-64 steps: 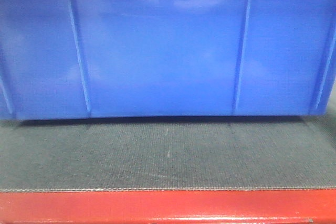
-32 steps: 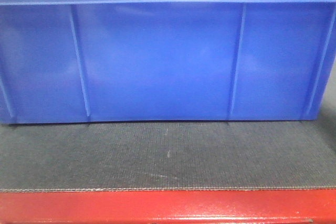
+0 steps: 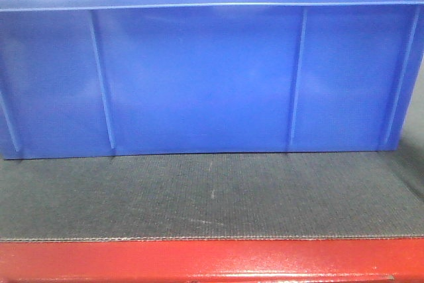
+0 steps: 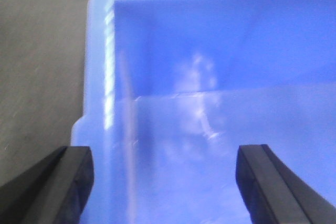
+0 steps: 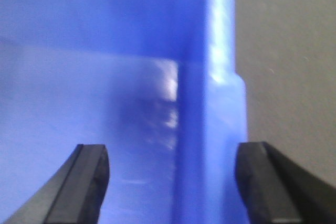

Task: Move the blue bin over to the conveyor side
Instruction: 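Lower the blue bin onto the conveyor belt with both grippers, then open both grippers and release the bin rims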

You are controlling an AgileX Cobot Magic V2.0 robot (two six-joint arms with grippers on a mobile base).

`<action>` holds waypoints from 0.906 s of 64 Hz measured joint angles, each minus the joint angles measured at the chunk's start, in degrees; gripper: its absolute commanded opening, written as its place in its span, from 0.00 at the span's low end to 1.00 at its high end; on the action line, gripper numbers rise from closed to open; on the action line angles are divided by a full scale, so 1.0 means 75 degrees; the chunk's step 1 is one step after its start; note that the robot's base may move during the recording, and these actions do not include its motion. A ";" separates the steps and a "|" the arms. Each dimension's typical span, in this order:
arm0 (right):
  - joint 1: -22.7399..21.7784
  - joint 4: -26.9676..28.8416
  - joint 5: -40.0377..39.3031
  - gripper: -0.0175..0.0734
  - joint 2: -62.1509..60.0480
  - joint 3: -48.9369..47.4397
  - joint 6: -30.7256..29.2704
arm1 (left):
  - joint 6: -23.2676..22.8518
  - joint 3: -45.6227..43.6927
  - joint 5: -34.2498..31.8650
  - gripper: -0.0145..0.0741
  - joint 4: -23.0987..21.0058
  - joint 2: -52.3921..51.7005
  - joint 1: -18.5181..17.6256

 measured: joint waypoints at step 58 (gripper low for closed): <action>0.0044 -0.0058 0.0260 0.10 -0.2929 0.0703 -0.0829 | 0.0014 -0.0100 0.1090 0.14 -0.0812 -0.2399 0.0000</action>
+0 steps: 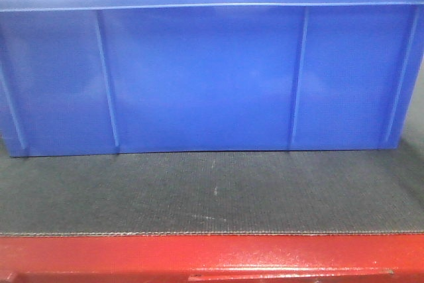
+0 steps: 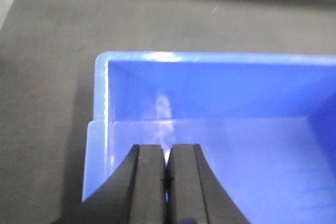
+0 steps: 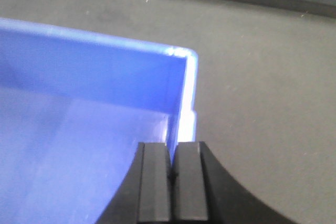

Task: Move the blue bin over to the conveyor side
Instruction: 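Open both grippers and release the bin rims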

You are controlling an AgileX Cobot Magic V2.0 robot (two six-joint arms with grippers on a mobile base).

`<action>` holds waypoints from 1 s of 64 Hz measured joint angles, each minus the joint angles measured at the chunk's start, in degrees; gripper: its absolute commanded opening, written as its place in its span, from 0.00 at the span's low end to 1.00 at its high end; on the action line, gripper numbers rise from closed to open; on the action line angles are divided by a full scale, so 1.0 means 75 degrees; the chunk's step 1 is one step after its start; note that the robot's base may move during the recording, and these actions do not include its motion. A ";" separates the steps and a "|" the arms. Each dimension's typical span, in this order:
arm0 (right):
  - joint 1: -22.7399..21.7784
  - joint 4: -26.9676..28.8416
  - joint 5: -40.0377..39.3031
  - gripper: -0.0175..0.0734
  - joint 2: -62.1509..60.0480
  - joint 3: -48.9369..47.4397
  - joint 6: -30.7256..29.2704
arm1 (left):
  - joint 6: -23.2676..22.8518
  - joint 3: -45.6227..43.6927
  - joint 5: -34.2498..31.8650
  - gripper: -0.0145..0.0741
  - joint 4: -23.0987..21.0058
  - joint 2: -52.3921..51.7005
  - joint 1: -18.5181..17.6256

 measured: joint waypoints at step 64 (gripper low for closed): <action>0.0000 -0.0035 -0.6404 0.11 -0.7048 0.9538 -0.0048 | 0.0000 1.0101 -0.5987 0.14 0.0557 -0.7559 0.0000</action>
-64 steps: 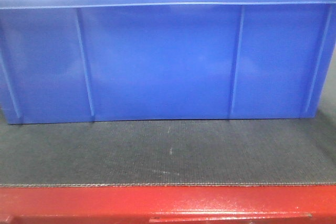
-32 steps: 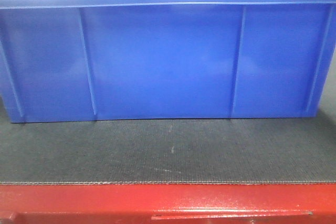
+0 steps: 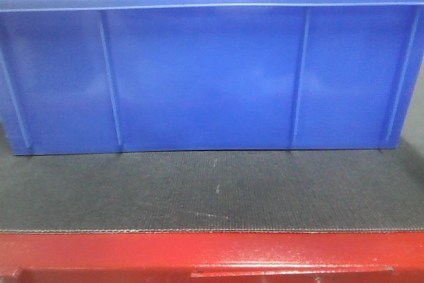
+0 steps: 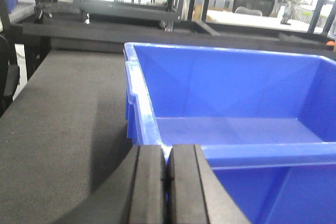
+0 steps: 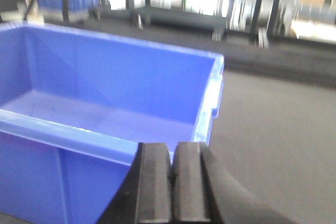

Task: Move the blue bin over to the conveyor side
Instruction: 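Open both grippers and release the bin rims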

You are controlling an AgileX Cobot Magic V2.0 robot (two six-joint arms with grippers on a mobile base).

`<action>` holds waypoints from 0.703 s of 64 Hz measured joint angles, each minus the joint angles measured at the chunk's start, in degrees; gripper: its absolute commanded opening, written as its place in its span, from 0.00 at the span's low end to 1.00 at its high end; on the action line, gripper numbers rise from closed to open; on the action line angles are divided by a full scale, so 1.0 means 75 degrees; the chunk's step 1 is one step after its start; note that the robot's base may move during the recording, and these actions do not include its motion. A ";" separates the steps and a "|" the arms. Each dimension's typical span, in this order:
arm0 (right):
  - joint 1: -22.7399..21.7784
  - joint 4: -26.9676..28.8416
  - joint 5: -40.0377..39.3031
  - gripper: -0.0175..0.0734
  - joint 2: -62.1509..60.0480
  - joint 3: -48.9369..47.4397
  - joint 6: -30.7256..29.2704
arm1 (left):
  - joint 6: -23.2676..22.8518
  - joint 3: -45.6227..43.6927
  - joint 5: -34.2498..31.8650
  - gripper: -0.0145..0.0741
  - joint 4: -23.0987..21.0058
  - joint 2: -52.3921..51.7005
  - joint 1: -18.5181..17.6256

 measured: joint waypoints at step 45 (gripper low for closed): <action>0.0000 -0.0015 -0.0567 0.11 -0.1219 0.0239 -0.0014 | 0.0000 0.0150 -0.0098 0.14 0.0000 -0.0917 0.0000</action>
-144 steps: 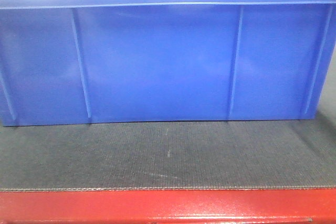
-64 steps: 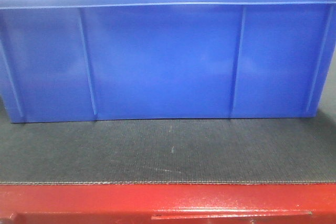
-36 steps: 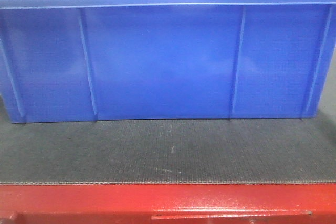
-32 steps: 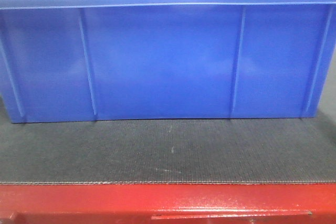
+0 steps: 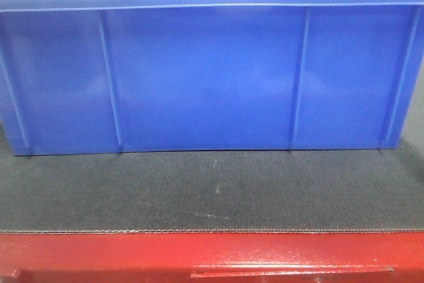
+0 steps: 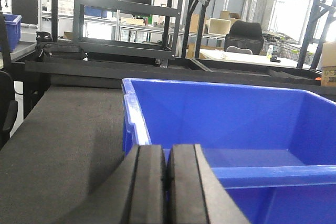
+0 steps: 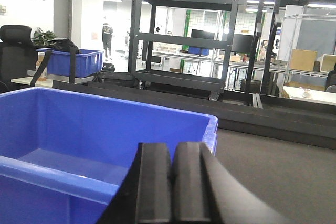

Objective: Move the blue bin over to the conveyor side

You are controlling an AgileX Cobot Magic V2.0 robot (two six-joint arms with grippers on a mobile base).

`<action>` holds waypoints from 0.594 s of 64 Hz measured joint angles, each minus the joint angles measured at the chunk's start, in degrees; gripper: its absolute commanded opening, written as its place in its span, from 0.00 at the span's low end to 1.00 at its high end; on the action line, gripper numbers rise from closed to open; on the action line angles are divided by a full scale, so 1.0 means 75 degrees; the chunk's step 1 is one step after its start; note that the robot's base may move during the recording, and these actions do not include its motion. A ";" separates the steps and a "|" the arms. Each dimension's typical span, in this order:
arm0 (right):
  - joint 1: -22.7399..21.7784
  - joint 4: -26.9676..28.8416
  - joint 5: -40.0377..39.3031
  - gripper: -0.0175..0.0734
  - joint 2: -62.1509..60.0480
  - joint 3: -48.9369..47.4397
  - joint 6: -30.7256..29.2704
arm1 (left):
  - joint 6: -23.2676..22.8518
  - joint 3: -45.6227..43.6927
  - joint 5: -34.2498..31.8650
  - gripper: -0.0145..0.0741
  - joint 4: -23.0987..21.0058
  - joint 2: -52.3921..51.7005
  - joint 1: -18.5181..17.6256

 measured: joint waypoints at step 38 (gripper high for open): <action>-0.1391 0.1427 0.0415 0.11 -0.1820 0.2007 -0.0490 | 0.0000 0.0000 0.0000 0.14 0.0000 0.0000 0.0000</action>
